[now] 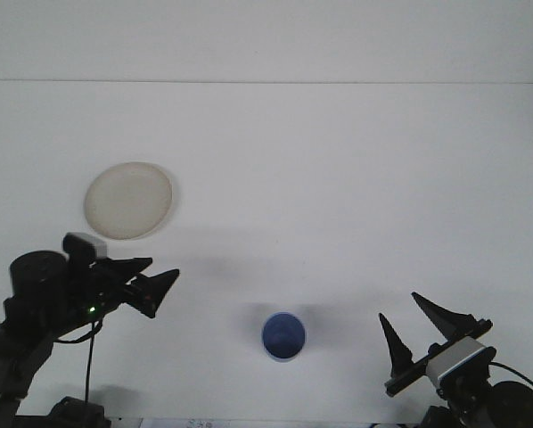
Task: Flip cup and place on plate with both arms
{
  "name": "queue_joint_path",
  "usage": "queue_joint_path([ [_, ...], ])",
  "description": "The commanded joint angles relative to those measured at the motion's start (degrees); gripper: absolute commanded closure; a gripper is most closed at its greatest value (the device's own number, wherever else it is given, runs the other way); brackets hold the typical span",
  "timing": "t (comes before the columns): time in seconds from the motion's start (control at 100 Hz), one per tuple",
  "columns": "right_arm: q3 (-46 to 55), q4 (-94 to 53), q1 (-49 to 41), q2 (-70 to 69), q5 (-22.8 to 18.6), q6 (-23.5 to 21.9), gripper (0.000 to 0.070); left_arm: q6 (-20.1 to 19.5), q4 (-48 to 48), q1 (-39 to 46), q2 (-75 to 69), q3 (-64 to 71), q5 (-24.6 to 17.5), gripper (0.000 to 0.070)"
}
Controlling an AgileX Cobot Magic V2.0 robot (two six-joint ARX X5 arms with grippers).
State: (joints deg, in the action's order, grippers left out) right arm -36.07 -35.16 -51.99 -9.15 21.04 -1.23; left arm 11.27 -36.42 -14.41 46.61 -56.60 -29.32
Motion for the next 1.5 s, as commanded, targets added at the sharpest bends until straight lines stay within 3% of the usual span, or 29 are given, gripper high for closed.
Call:
queue_joint_path([
  [0.0, -0.52, 0.42, -0.55, -0.20, 0.02, 0.68, 0.0262, -2.12, -2.95, -4.85, 4.74, -3.78, -0.72, 0.0220],
  [0.1, -0.52, 0.44, -0.55, -0.20, 0.02, 0.98, 0.0262, -3.04, -5.99, -13.16, 11.63, -8.72, 0.52, 0.0220],
  [0.37, -0.52, 0.44, -0.55, -0.20, 0.02, 1.05, 0.0262, -3.50, -5.95, -28.83, 27.36, -16.70, 9.99, 0.0219],
  [0.81, -0.52, 0.46, -0.55, -0.20, 0.00, 1.05, 0.0262, -4.68, -4.33, -35.06, 43.19, -18.58, 10.64, 0.0192],
  [1.01, -0.52, 0.48, -0.55, -0.20, 0.00, 1.05, 0.0262, -6.58, -3.91, -37.42, 47.04, -18.58, 16.33, 0.0196],
  [1.16, -0.52, 0.50, -0.55, -0.20, 0.00, 1.05, 0.0262, -7.82, -3.80, -38.14, 49.11, -18.58, 17.59, 0.0207],
  [1.22, -0.52, 0.52, -0.55, -0.20, 0.00, 1.05, 0.0262, -7.85, -3.89, -38.27, 49.70, -18.58, 17.59, 0.0270],
  [1.38, -0.52, 0.55, -0.55, -0.20, 0.00, 1.05, 0.0262, -8.46, -4.22, -38.49, 50.03, -18.58, 17.59, 0.0622],
  [1.44, -0.52, 0.57, -0.55, -0.20, 0.02, 1.05, 0.0262, -8.94, -4.50, -38.66, 50.01, -18.62, 17.59, 0.0696],
  [1.49, -0.52, 0.59, -0.55, -0.20, 0.00, 1.05, 0.0262, -8.96, -4.94, -38.71, 50.01, -18.78, 17.59, 0.0695],
])
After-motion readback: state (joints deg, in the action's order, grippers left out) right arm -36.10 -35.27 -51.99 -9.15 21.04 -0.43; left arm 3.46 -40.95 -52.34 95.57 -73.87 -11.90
